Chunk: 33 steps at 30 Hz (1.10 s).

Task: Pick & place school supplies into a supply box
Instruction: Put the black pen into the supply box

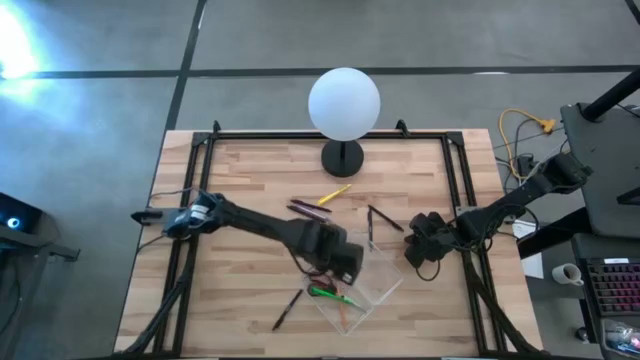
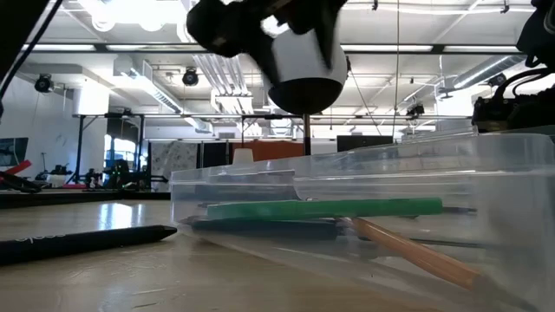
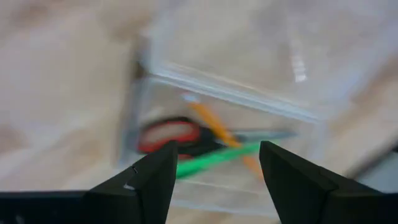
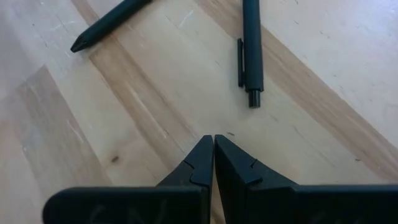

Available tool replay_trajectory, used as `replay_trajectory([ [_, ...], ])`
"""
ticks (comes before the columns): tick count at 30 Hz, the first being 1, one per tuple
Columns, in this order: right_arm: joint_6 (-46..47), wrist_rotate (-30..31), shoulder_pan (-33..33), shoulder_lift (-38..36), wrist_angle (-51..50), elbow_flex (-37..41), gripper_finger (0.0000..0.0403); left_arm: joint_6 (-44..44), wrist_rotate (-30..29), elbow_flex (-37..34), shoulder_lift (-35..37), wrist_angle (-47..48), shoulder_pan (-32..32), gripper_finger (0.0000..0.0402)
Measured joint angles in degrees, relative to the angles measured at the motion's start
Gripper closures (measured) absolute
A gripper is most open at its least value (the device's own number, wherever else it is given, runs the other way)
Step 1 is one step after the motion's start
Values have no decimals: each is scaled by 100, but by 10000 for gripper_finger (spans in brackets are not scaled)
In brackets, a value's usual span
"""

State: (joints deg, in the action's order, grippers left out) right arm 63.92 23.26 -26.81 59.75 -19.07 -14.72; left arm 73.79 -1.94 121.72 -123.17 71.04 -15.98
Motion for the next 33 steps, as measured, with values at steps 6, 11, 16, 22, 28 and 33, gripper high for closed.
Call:
replay_trajectory([
  [6, 11, -154, -2, 2, 1, 0, 394, -932, 60, -17, 165, 1018, 236, 190],
  [11, 33, -190, -2, 2, 2, 0, 394, -2180, 29, -364, 286, 1522, 506, 190],
  [16, 38, -217, -2, 4, 2, 0, 394, -4591, 43, -657, 313, 1405, 480, 190],
  [22, 52, -239, -2, 4, 0, 0, 394, -5329, 54, -1492, 409, 1206, 469, 190],
  [28, 58, -255, -2, 4, -6, 0, 394, -5312, 54, -2546, 1136, 186, 480, 190],
  [33, 57, -256, -2, 4, -5, -2, 394, -5185, 14, -3912, 2069, -875, 480, 190],
])
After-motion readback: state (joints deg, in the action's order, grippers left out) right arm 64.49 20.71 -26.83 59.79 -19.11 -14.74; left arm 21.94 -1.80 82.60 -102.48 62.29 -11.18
